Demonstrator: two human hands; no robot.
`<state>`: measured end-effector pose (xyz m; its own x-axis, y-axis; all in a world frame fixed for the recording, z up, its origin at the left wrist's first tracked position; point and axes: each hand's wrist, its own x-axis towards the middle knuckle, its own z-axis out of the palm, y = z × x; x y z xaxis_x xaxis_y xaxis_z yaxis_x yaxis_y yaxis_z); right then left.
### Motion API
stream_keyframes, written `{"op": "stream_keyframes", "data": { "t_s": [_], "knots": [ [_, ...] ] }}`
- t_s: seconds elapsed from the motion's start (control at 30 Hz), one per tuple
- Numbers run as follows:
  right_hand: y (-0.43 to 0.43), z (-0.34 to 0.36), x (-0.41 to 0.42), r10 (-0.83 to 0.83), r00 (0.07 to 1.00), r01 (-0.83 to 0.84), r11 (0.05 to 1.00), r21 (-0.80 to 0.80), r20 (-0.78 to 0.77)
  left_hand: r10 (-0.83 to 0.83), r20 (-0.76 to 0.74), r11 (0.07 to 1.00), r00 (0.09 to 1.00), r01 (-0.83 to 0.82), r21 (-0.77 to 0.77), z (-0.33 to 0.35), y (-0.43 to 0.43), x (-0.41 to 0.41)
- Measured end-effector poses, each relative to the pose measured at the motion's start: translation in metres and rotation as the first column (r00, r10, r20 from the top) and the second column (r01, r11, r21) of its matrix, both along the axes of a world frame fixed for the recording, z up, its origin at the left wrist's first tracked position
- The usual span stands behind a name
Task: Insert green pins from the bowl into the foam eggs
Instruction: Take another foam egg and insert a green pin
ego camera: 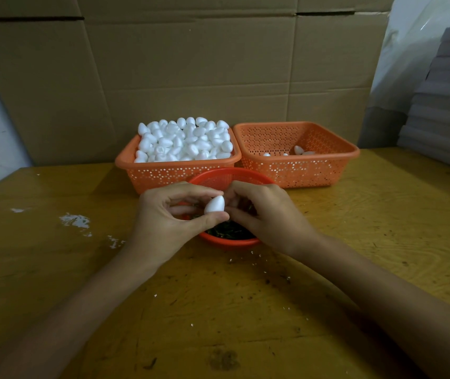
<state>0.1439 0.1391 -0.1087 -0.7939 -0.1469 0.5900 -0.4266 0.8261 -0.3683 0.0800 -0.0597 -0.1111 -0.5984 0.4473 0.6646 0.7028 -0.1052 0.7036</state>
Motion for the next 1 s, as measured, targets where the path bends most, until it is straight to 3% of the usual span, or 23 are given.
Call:
{"op": "stream_keyframes", "data": {
  "t_s": [0.43,0.7,1.0],
  "knots": [
    [0.0015,-0.0006,-0.0002,0.015,0.999,-0.014,1.000,-0.027,0.035,-0.033,0.086,0.996,0.996,0.026,0.089,0.0012,0.0010,-0.0001],
    [0.0017,-0.0015,-0.0007,0.021,0.999,-0.019,0.999,-0.038,0.042,-0.183,0.208,0.968,0.961,0.139,0.207,0.0007,0.0011,0.0003],
    [0.0014,-0.0016,-0.0004,0.012,0.999,-0.010,0.999,-0.042,0.051,-0.205,0.227,0.965,0.952,0.158,0.209,-0.0009,0.0004,-0.0010]
  ]
}}
